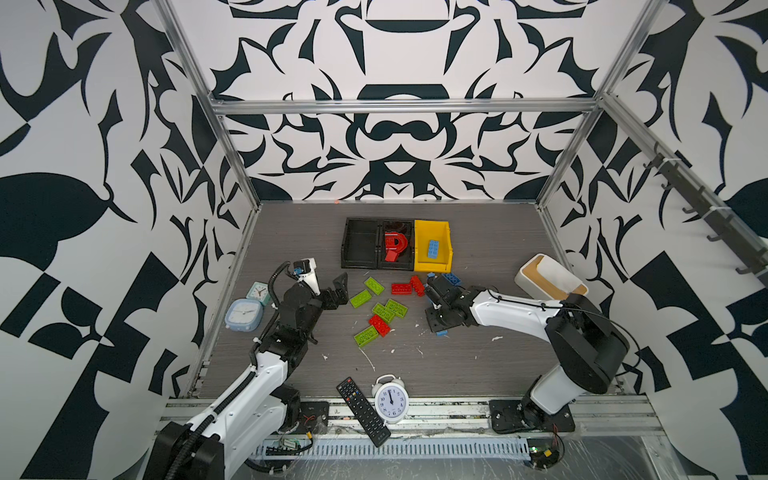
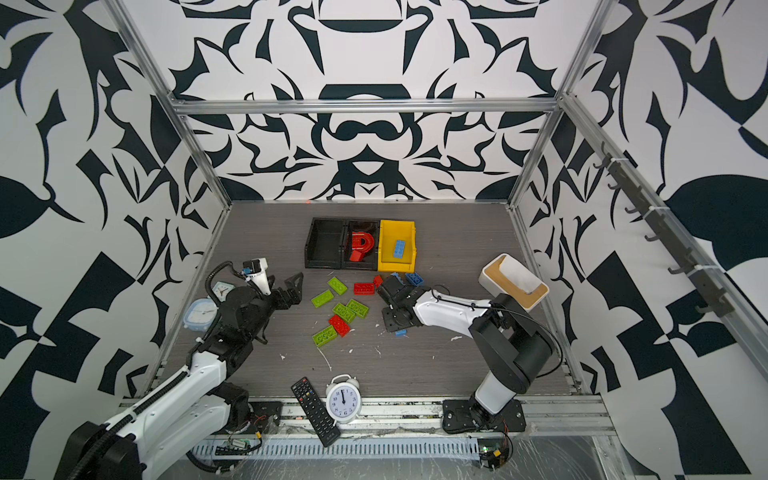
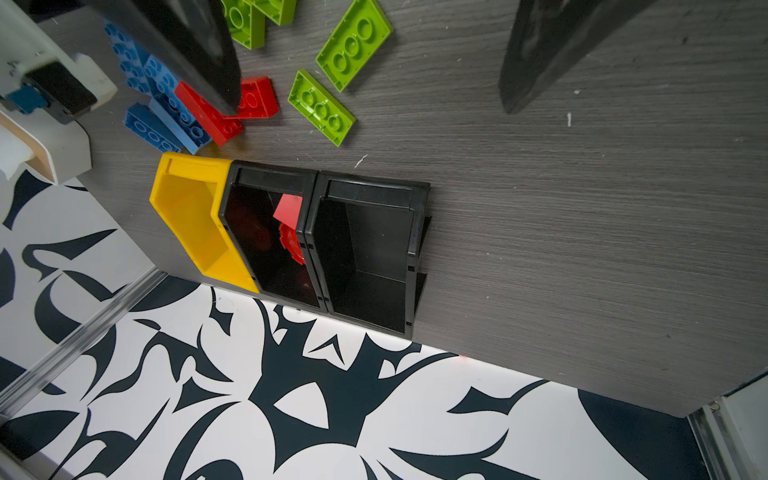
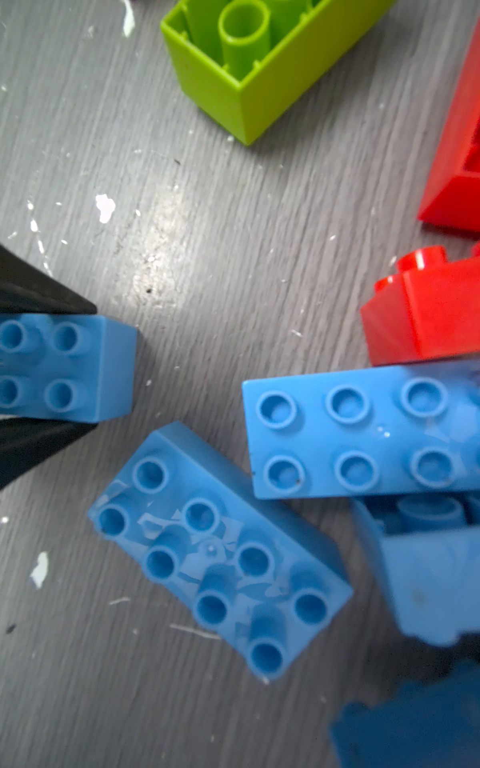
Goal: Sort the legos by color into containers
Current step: 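Lower the right gripper and grasp the small blue brick, then carry the blue brick into the yellow bin and release it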
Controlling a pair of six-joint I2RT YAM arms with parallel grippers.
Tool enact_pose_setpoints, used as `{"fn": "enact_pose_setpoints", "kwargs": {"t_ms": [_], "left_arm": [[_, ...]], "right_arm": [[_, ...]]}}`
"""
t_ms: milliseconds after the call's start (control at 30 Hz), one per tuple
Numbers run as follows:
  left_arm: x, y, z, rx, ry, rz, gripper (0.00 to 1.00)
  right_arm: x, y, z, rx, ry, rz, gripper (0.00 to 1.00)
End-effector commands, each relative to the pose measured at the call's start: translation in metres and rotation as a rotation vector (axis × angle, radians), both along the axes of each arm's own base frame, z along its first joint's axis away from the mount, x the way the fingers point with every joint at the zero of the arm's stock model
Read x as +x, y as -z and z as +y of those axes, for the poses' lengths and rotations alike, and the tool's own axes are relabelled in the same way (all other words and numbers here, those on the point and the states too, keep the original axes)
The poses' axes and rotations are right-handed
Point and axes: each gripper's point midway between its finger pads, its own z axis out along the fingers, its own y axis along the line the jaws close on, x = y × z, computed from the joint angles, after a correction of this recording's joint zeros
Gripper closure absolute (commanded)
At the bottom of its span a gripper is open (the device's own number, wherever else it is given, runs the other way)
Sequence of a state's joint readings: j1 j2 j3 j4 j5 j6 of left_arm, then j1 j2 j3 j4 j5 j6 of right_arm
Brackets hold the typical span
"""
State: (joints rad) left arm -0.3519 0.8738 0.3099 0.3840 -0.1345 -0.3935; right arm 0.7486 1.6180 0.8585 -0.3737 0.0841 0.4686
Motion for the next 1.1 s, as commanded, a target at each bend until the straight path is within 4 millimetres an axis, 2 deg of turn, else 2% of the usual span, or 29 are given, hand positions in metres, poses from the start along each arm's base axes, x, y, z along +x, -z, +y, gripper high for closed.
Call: {"fn": "enact_pose_setpoints", "kwargs": {"t_ms": [0,200,333,433,633,733,933,1067], "left_arm": [[0.003,-0.013,0.0,-0.02,-0.003,-0.033,0.0],[0.002,-0.013,0.0,-0.021,-0.005,-0.034,0.0],[0.002,-0.013,0.0,-0.02,-0.003,-0.033,0.0],[0.003,-0.012,0.0,-0.02,-0.004,-0.032,0.0],[0.002,-0.012,-0.002,-0.026,0.008,-0.031,0.0],[0.003,-0.013,-0.001,-0.021,0.002,-0.033,0.0],[0.002,-0.014,-0.001,-0.02,0.003,-0.037,0.0],[0.002,-0.013,-0.001,-0.017,0.003,-0.035,0.0]], "right_arm": [[-0.001,-0.004,-0.001,0.002,0.003,-0.017,0.64],[0.002,-0.034,0.002,0.07,0.001,-0.081,0.7],[0.01,-0.066,0.003,0.11,-0.013,-0.142,0.72],[0.024,-0.095,0.001,0.141,-0.027,-0.202,0.72],[0.072,-0.137,-0.009,0.187,-0.023,-0.306,0.72],[0.097,-0.148,-0.012,0.237,-0.022,-0.321,0.72],[0.149,-0.16,-0.02,0.251,-0.007,-0.374,0.72],[0.178,-0.158,-0.024,0.253,0.008,-0.407,0.72]]}}
